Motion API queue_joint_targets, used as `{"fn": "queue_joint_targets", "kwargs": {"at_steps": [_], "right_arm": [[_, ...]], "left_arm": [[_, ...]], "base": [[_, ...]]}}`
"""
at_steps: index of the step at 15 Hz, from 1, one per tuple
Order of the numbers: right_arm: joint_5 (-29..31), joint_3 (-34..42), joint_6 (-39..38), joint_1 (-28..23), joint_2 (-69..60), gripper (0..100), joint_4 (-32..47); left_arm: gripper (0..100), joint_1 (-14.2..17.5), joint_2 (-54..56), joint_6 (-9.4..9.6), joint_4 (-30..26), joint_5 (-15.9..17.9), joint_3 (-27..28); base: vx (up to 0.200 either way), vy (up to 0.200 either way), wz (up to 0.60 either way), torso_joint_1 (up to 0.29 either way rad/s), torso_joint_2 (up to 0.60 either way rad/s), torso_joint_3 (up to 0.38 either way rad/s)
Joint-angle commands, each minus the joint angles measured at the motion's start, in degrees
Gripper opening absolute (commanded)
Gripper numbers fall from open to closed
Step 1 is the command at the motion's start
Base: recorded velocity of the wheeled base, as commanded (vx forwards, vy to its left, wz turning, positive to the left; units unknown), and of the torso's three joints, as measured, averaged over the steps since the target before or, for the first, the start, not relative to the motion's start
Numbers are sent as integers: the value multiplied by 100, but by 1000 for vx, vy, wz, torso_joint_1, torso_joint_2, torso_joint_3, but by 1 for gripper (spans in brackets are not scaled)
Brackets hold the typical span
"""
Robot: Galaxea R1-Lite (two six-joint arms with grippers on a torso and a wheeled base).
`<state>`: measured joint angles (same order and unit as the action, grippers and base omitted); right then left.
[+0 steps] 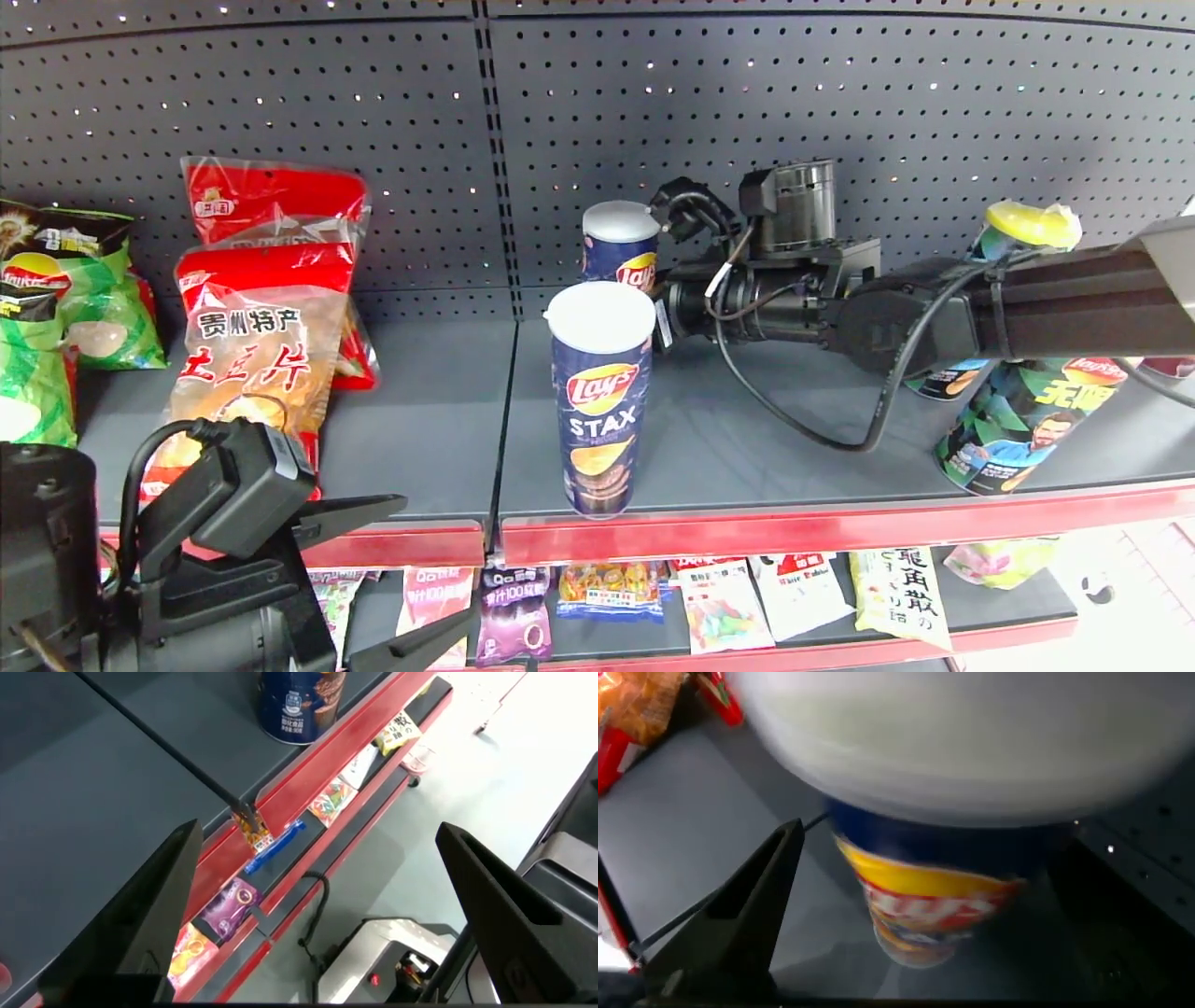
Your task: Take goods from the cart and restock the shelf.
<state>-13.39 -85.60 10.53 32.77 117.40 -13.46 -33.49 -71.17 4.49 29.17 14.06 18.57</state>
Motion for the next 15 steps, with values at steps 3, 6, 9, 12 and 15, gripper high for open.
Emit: {"fn": "queue_joint_targets", "kwargs": {"at_steps": [3,6,9,12,15], "right_arm": [[389,1116,-7,-86,-947,100,1],[662,2162,-122,-78,-1676,100,-34],[741,3199,-333,1,-2643,100,-52],[741,4315,-315,186,-3847,100,-52],[741,5018,-297,248,-4770,100,-34]], "left_arm": [[100,0,-152,0,1,-8,191],[100,167,-521,8,36,-96,323],[100,422,-969,26,45,-237,560],[100,431,-1532,44,45,-368,912],[100,360,-1848,61,62,-360,1114]], "base": [[0,0,0,0,0,0],[0,0,0,0,0,0],[0,0,0,0,0,0],[0,0,0,0,0,0],[0,0,0,0,0,0]]}}
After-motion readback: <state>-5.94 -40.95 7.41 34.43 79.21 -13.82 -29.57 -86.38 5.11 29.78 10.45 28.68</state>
